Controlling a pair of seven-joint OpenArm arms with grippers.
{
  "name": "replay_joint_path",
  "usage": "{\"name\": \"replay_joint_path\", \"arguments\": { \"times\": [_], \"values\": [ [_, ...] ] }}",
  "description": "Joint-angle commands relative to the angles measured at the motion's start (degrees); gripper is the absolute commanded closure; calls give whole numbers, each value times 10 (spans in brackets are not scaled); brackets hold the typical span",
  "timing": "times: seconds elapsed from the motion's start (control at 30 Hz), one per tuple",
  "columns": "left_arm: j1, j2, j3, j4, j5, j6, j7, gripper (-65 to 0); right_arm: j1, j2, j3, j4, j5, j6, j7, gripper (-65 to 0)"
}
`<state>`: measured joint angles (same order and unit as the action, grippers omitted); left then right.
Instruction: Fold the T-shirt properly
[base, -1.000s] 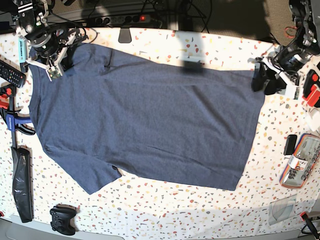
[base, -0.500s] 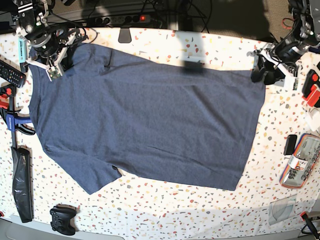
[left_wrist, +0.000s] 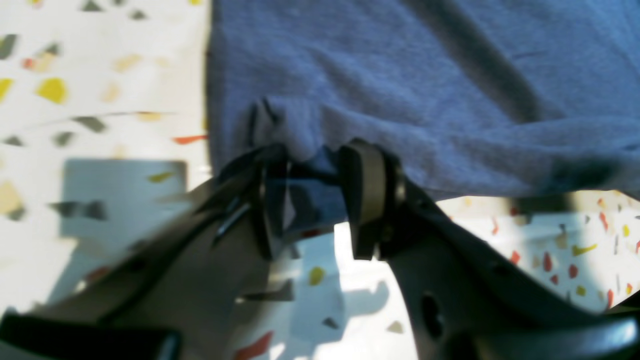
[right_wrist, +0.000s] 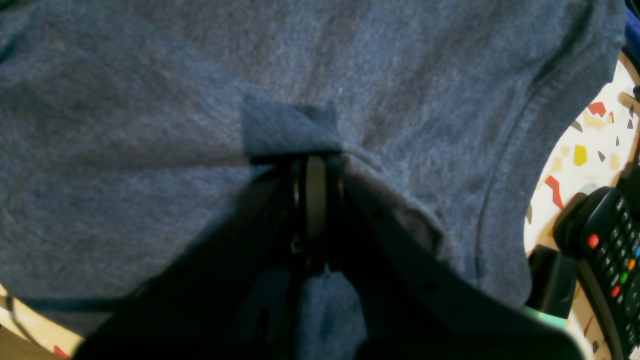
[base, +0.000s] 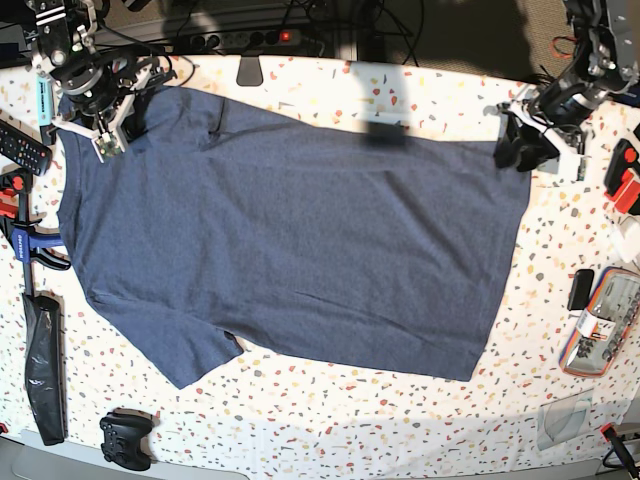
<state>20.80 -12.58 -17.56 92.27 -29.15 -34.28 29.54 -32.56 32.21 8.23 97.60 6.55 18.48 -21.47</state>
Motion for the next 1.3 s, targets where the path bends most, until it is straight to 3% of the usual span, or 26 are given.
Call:
{"name": "replay_joint_path", "arguments": {
  "times": [0.0,0.3,0.5,0.63,0.7,0.77,0.93,1.1,1.27],
  "values": [
    [-2,-5,-3,10,-1,-2,-14,-184,-3,6,4,4,0,11,-6,0],
    [-3,-5,-3,10,20,-2,-44,-36,-3,7,4,4,0,22,-8,0],
    [-3,-5,-3,10,19,-2,-55,-43,-3,7,4,4,0,22,-9,0],
    [-3,-4,-3,10,14,-2,-47,-166,-3,7,4,4,-2,22,-9,0],
    [-3,-4,-3,10,2,-2,-40,-194,-3,7,4,4,-2,22,-9,0],
    [-3,-4,-3,10,2,-1,-39,-194,-3,7,4,4,-2,22,-9,0],
    [-3,-1,-3,10,2,42,-39,-189,-3,7,4,4,-2,22,-11,0],
    [-4,19,-3,10,2,45,-39,-188,-3,7,4,4,-2,22,-11,0],
    [-9,31,-3,10,6,47,-35,-124,-3,7,4,4,-2,22,-17,0]
  ]
}}
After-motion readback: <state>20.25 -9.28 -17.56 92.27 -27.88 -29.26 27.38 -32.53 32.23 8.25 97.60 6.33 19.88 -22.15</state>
